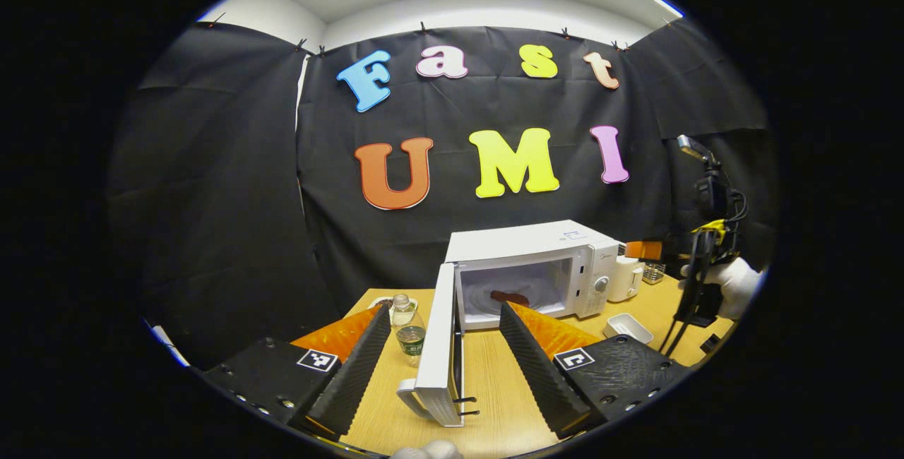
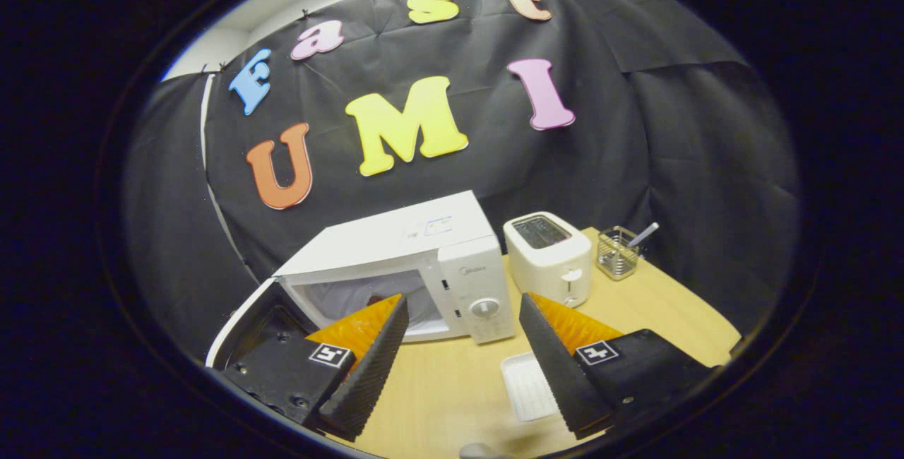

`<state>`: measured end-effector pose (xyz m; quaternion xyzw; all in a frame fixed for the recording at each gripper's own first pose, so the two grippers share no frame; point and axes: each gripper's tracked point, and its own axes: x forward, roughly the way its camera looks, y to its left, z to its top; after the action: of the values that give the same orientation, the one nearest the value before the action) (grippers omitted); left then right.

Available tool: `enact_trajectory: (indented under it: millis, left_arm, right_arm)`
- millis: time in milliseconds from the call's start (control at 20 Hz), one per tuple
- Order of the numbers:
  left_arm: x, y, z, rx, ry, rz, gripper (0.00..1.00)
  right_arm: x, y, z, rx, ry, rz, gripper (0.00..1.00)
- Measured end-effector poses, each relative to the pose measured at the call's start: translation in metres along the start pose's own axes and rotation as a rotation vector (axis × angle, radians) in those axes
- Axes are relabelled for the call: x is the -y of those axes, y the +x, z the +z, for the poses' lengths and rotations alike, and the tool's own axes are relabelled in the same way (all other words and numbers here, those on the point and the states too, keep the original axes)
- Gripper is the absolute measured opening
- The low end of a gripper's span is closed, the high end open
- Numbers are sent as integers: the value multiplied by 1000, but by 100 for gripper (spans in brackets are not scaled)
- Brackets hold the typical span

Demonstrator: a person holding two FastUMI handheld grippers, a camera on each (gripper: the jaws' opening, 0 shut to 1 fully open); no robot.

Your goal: Open the microwave oven with the left hand, put the food in, and close the microwave oven.

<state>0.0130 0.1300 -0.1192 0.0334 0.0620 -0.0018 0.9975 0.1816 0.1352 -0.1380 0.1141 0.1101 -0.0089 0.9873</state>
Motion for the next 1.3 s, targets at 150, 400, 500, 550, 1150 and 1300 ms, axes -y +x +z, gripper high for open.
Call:
enact_trajectory:
  millis: [150, 400, 500, 550, 1150, 1300]
  left_arm:
    - [7, 6, 1, 4, -9, -15, 95]
    - [13, 21, 0, 6, 0, -30, 95]
    - [13, 26, -1, 7, 3, -36, 95]
    - [14, 27, -1, 10, 2, -49, 95]
    - [6, 46, -9, 17, -16, -22, 0]
    - [-22, 49, -20, 2, -34, 45, 0]
  right_arm:
    - [23, -34, 19, 13, -26, -8, 100]
    - [41, -78, 39, 28, -87, -21, 100]
    - [46, -88, 42, 32, -92, -30, 100]
    - [49, -89, 43, 29, -89, -34, 90]
    - [81, -110, 41, -5, -75, -96, 100]
    - [84, -113, 43, -8, -75, -98, 100]
